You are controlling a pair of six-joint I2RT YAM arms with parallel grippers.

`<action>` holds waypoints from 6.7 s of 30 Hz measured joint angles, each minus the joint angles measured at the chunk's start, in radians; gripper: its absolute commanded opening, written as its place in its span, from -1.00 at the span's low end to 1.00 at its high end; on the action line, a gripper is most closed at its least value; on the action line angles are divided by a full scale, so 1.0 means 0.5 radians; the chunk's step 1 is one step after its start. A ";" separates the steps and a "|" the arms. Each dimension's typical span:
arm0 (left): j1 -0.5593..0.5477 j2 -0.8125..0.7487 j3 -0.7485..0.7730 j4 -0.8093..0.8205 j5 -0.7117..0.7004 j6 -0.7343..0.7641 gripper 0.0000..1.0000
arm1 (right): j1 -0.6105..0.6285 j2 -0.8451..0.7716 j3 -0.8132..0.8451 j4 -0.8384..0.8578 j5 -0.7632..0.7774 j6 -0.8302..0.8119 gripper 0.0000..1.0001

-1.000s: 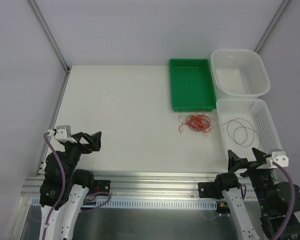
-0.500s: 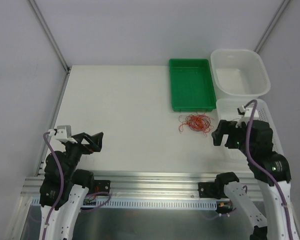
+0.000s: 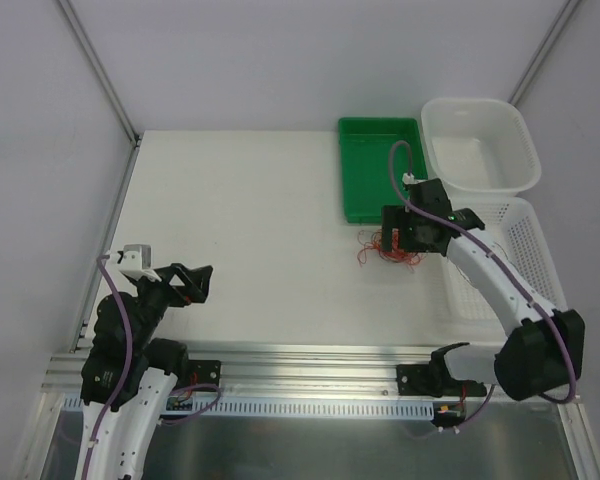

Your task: Untangle the cables

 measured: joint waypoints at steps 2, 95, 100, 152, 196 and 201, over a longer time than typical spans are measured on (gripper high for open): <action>0.000 0.000 0.000 -0.002 0.009 0.000 0.98 | 0.032 0.167 0.023 0.078 0.060 0.004 0.86; -0.589 2.834 0.143 1.199 0.340 -0.355 -0.28 | 1.308 0.582 -0.291 1.177 0.111 0.240 0.20; -0.654 2.950 0.158 1.341 0.392 -0.364 -0.95 | 1.311 0.687 -0.262 1.255 0.060 0.267 0.20; -0.548 1.562 1.289 -0.005 -0.709 -0.004 -1.00 | 0.850 -0.414 -0.570 0.613 0.768 0.369 -0.99; -0.024 1.857 0.693 -0.050 0.015 0.217 -1.00 | 1.358 0.958 0.366 0.840 0.053 0.226 0.26; -0.024 1.854 0.691 -0.049 -0.030 0.217 -1.00 | 1.369 1.258 0.399 0.878 -0.001 0.227 0.12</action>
